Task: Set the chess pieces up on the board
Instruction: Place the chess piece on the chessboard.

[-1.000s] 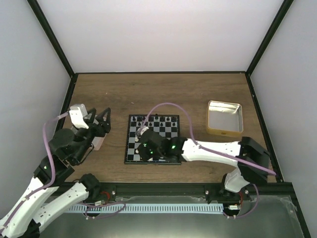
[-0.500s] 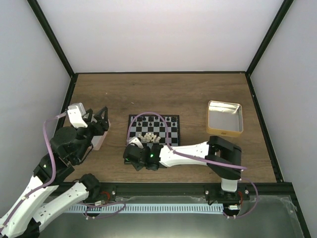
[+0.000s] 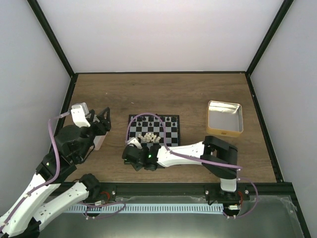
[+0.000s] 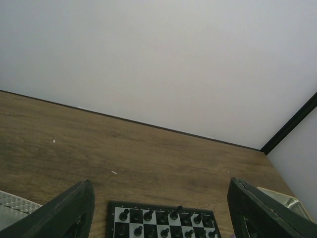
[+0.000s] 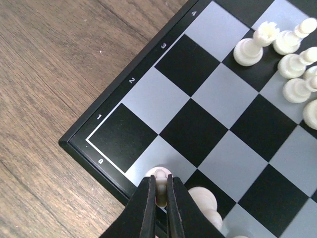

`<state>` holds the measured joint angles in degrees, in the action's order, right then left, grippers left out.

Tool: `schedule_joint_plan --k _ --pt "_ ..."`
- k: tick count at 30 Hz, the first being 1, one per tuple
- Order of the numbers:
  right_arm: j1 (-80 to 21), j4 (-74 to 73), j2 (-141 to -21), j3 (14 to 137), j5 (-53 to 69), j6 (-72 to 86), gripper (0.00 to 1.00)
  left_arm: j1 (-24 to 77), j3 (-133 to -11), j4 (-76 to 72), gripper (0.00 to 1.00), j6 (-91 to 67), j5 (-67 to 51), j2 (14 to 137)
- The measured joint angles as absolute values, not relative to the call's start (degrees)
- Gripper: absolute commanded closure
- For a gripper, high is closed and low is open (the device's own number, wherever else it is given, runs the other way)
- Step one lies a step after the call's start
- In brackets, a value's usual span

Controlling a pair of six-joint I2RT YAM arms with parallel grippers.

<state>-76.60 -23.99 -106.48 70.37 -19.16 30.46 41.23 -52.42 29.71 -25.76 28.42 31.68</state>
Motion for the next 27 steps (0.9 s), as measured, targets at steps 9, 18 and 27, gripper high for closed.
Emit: schedule_joint_plan --k 9,18,27 --pt "-76.60 -23.44 -108.09 71.22 -19.62 30.87 0.77 41.23 -52.36 29.71 0.24 -25.78 28.21 32.23" --pt "-76.60 -25.19 -106.61 71.96 -20.43 31.77 0.70 41.23 -52.36 29.69 0.24 -25.74 28.18 33.21" --pt "-74.11 -23.62 -94.24 70.26 -20.84 36.07 0.65 41.23 -52.25 29.65 0.20 -26.26 27.90 34.02"
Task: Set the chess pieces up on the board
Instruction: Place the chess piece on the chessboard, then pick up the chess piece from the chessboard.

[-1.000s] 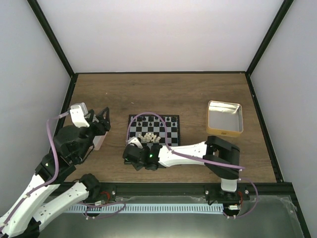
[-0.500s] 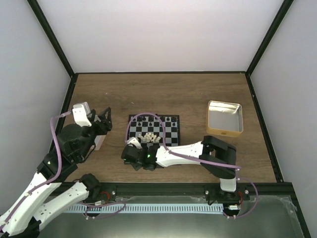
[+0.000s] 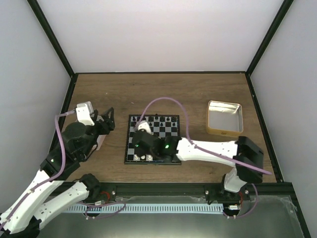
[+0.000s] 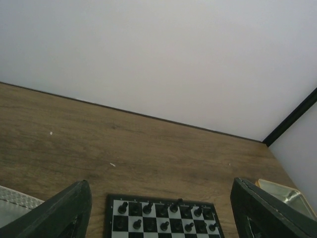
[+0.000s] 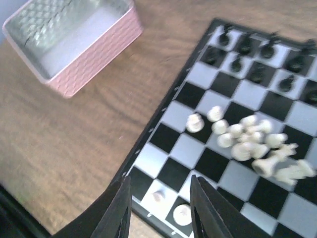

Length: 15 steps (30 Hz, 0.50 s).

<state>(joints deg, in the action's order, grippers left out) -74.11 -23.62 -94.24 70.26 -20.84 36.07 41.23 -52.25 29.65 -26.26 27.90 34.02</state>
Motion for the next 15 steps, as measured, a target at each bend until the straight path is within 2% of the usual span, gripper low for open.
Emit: schedule_joint_plan --k 4,12,15 --pt "-68.34 -22.20 -88.90 65.08 -20.16 39.86 0.65 41.23 -49.76 29.21 0.20 -28.08 25.06 35.75" --pt "-60.18 -21.93 -84.60 52.64 -15.84 45.87 0.65 41.23 -44.27 29.36 0.36 -34.39 14.41 55.68" --pt "-59.72 -21.65 -83.09 51.05 -14.66 47.18 0.65 41.12 -44.03 30.15 0.46 -35.51 11.77 63.61"
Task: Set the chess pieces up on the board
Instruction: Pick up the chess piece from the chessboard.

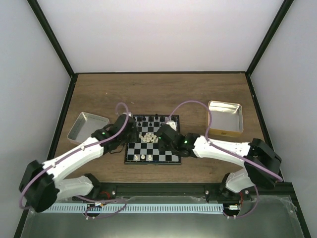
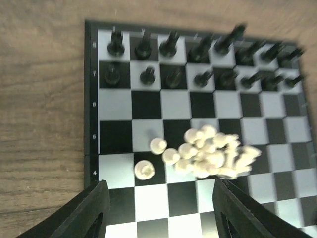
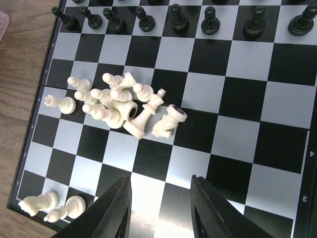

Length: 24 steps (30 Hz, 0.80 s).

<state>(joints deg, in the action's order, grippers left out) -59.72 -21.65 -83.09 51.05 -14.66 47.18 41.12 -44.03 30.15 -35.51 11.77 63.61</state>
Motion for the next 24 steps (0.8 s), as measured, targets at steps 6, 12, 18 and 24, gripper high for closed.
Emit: schedule_joint_plan --k 6,12,18,24 --pt "-59.68 -20.40 -80.49 48.82 -13.56 48.95 0.66 40.47 -44.77 30.55 0.57 -35.70 8.86 74.76" --pt "-59.59 -20.27 -79.37 47.42 -13.45 49.65 0.66 40.36 -45.23 29.54 0.65 -35.31 7.64 80.44" --pt "-59.42 -20.08 -78.63 46.76 -13.45 50.00 0.66 39.62 -45.76 28.38 0.70 -35.11 8.29 82.70" --pt "-59.42 -20.03 -78.56 46.65 -13.45 50.06 0.66 38.83 -45.76 26.89 0.78 -34.26 8.19 84.66"
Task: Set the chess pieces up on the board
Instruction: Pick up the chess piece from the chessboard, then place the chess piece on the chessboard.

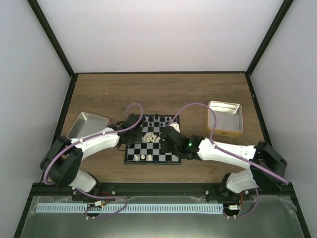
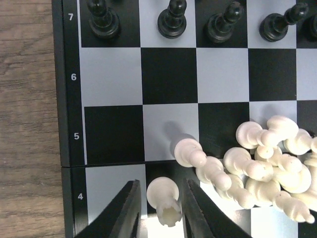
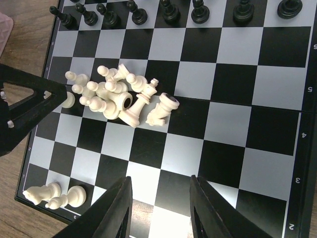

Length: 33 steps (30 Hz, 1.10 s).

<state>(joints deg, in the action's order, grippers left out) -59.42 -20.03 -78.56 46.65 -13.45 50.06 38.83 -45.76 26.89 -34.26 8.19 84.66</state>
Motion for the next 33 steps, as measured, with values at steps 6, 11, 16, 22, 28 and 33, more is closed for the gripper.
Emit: schedule_joint_plan --k 6,11,16,22,28,33 --pt "-59.42 -19.11 -78.54 45.98 -12.60 50.24 0.67 38.48 -45.87 25.80 0.93 -33.39 7.62 85.58" --pt "-59.42 -18.76 -78.56 45.89 -11.94 50.48 0.67 38.46 -46.19 27.24 0.93 -32.88 8.32 84.68" --pt "-59.44 -18.57 -78.15 45.54 -11.97 50.65 0.67 38.17 -46.15 31.86 0.92 -32.80 10.35 78.00" --pt "-59.42 -17.87 -78.02 45.23 -11.94 50.74 0.67 37.34 -45.52 37.89 0.92 -34.72 12.56 67.90" --pt "-59.42 -17.41 -78.02 45.19 -11.92 51.29 0.67 37.26 -39.48 40.32 0.92 -39.53 8.69 63.05" --pt "-59.42 -17.15 -78.04 45.19 -11.77 51.53 0.67 37.45 -36.10 41.21 0.91 -42.52 4.69 61.17"
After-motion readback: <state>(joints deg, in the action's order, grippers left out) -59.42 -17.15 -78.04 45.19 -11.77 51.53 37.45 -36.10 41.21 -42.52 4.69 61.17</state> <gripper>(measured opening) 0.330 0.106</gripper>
